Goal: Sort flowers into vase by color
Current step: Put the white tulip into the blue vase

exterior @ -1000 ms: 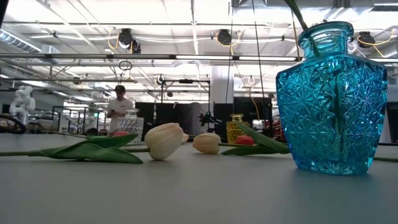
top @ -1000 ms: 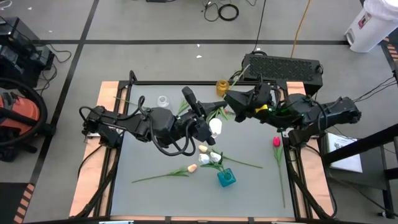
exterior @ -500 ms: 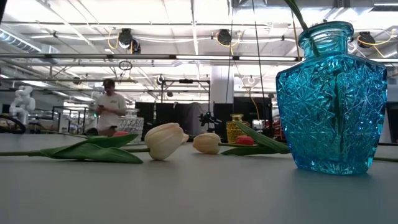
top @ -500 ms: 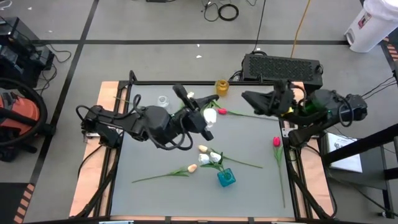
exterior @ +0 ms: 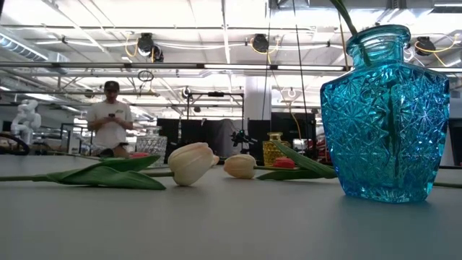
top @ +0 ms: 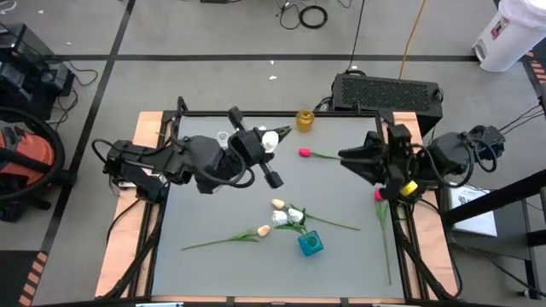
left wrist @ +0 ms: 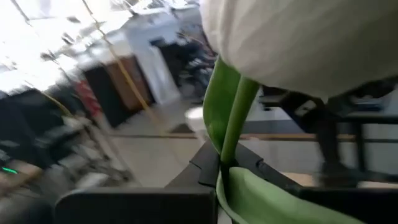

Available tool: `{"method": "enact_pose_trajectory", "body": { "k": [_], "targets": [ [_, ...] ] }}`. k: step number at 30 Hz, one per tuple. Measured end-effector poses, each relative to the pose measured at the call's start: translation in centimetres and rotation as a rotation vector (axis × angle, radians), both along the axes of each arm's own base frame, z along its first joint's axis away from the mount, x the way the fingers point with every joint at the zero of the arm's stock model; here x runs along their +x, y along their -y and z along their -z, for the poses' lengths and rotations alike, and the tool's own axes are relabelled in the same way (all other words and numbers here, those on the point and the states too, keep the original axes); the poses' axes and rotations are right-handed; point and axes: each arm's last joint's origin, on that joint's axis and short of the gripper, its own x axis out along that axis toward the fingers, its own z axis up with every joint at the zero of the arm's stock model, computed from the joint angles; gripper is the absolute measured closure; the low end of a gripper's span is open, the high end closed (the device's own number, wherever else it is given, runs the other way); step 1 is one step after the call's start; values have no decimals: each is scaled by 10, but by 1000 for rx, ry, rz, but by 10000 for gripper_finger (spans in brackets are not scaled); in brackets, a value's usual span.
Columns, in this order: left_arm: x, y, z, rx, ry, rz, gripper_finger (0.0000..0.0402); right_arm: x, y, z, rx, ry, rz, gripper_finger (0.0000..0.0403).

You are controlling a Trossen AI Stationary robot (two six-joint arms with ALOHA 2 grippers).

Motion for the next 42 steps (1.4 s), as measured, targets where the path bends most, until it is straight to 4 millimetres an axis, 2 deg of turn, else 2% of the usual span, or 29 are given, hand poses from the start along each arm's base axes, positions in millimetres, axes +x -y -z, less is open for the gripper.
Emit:
{"method": "enact_pose_trajectory", "body": {
  "k": [8, 14, 21, 26, 35, 42],
  "targets": [
    [5, -15, 11, -271, 8, 247, 391, 0, -6, 11, -173, -111, -16, 248],
    [11, -30, 14, -438, 20, 397, 391, 7, -10, 17, -259, -152, -14, 248],
    [14, -41, 15, -506, 4, 527, 391, 20, -17, 25, -333, -193, -17, 248],
    [14, -42, 15, -513, 1, 545, 391, 23, -18, 27, -384, -208, 17, 248],
    [21, -45, 19, -514, -8, 551, 392, 25, -7, 16, -439, -206, 138, 248],
    [27, -45, 24, -516, -16, 557, 392, 47, -7, 18, -484, -265, 138, 248]
  ]
}}
